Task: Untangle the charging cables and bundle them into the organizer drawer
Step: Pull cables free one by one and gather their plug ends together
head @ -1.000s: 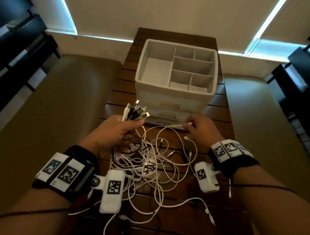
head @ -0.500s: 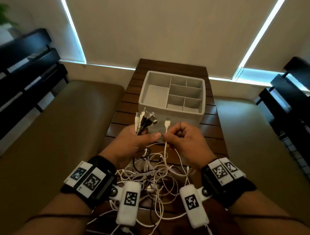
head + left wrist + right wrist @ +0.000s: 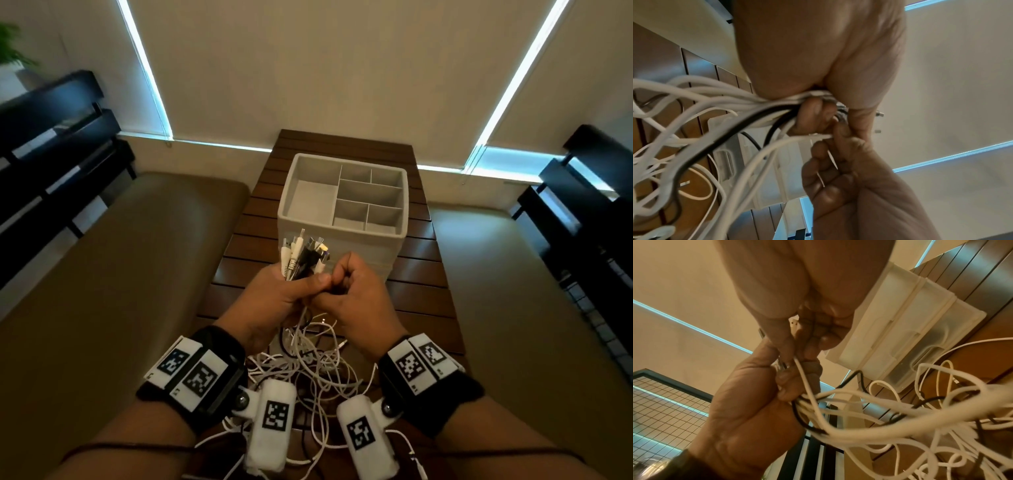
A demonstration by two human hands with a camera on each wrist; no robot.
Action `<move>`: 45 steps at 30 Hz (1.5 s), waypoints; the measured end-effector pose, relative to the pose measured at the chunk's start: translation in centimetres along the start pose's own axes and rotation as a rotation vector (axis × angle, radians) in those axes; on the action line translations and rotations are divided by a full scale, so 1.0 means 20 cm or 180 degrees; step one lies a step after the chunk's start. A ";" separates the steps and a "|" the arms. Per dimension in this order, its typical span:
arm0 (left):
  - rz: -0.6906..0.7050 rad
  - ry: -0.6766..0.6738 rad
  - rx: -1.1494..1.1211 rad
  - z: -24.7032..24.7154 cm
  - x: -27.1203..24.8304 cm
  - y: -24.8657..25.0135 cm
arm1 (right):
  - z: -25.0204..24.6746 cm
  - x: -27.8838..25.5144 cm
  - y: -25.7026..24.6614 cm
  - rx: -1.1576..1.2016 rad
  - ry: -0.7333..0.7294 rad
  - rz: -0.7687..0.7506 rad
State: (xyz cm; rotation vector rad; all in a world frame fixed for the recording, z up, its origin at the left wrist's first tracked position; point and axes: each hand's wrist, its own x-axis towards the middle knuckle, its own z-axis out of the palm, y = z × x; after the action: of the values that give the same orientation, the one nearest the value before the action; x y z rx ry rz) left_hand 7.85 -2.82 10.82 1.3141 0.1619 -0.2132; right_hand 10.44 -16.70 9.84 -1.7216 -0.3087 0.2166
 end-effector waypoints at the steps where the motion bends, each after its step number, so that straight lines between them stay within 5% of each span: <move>1: 0.0030 0.0029 0.0045 0.01 0.00 0.00 | 0.00 0.00 0.01 -0.0009 -0.0026 0.0028; 9: 0.0115 0.0786 0.0243 -0.01 0.08 -0.03 | 0.04 -0.03 0.06 0.0745 -0.0917 0.0989; 19: 0.0094 0.0993 -0.0493 -0.06 0.11 -0.03 | 0.01 -0.06 0.05 -0.0615 -0.2056 0.0760; 23: 0.0237 0.0947 -0.0275 -0.14 0.05 0.11 | -0.10 -0.09 0.05 -0.0449 -0.2529 0.0926; 28: 0.0453 0.0727 0.0760 -0.32 -0.08 0.29 | -0.37 -0.04 0.15 -0.1093 -0.1845 0.0711; 34: 0.0323 0.0024 0.0901 -0.20 -0.20 0.36 | -0.38 0.12 0.15 -0.2439 -0.0565 0.0230; 39: 0.0683 0.0877 0.1368 -0.01 -0.12 0.21 | -0.20 0.16 -0.05 -0.2376 -0.1281 -0.0421; 45: 0.0210 0.0819 0.1772 -0.02 -0.05 0.10 | -0.16 0.13 -0.06 -0.1296 -0.1517 -0.0356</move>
State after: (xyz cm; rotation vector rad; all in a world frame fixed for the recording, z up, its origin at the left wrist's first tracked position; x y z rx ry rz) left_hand 7.46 -1.91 12.83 1.8981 0.2904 -0.0284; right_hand 13.81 -18.62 11.61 -2.0325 -0.8440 0.5111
